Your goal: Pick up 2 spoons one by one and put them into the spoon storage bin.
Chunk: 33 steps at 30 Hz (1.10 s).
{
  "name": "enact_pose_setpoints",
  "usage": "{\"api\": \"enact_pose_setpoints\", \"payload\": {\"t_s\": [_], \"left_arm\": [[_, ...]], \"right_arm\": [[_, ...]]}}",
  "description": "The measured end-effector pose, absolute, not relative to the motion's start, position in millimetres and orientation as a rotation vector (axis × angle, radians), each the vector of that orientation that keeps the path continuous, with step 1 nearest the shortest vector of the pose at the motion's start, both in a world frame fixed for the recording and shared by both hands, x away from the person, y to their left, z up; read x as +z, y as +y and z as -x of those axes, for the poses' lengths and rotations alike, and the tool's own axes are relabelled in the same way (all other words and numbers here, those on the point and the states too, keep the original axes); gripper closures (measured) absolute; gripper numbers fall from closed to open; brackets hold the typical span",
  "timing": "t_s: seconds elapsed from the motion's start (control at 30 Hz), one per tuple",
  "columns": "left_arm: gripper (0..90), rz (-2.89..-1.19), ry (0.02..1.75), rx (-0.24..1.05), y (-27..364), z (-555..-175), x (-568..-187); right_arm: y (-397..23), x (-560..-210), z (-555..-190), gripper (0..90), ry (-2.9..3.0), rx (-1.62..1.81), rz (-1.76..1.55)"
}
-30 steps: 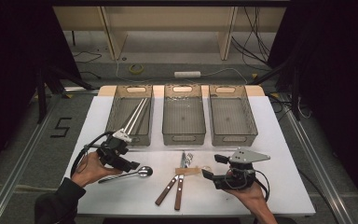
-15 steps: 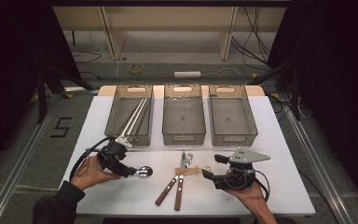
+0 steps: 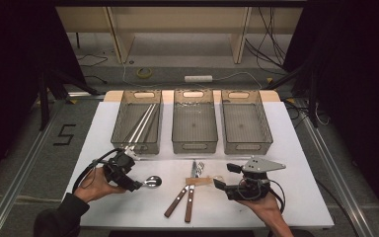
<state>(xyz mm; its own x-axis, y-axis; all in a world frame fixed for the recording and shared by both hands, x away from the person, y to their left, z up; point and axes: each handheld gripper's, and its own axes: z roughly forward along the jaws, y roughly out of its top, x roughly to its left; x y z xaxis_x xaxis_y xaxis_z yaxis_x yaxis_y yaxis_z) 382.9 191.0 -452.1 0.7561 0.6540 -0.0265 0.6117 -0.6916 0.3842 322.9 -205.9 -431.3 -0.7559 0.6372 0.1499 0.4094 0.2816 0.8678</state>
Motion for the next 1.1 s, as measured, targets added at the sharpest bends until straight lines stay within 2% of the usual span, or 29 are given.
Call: {"api": "enact_pose_setpoints", "payload": {"t_s": [0.57, 0.9, 1.1], "left_arm": [[61.2, -2.699, 0.830, 0.103, 186, -377, -461], [75.7, -2.731, 0.782, 0.118, 181, -379, -465], [80.0, -2.754, 0.721, 0.124, 179, -378, -465]], "right_arm": [[-204, -432, -323, 26.4, 2.329, 1.451, -0.969], [-204, -432, -323, 26.4, 2.328, 1.447, -0.970], [-205, -432, -322, 26.4, 2.328, 1.444, -0.969]]}}
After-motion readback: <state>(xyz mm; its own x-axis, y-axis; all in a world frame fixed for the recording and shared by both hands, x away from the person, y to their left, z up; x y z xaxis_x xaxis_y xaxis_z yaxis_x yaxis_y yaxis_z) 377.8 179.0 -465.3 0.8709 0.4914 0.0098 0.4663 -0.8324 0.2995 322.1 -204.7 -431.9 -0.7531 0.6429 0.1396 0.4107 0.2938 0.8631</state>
